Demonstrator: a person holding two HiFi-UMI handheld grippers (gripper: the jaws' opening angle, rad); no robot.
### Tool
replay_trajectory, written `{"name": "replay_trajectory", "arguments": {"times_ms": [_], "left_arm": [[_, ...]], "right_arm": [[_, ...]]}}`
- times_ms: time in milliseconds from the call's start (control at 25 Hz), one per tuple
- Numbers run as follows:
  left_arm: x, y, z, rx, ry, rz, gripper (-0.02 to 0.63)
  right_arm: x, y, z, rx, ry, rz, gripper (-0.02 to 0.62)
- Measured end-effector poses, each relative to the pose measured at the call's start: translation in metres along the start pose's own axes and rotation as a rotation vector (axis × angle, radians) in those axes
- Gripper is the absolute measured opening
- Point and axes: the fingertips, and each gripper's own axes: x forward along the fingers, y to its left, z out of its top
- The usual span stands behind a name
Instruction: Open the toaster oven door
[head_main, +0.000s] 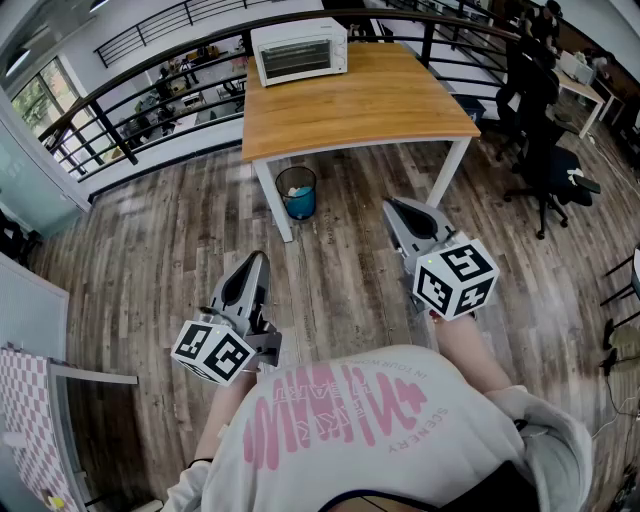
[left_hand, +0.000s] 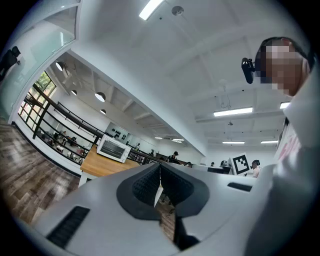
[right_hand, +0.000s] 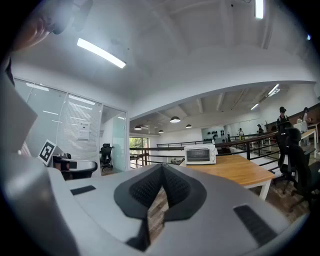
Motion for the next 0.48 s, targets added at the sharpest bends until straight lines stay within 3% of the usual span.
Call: {"name": "replay_trajectory", "arguments": {"times_ms": [480], "left_arm": [[0.022,-0.016,-0.018,-0.013,-0.010,0.034,0.021]], "right_arm": [[-0.012,-0.032,-0.014,0.012,0.026,0.028,0.006]]}}
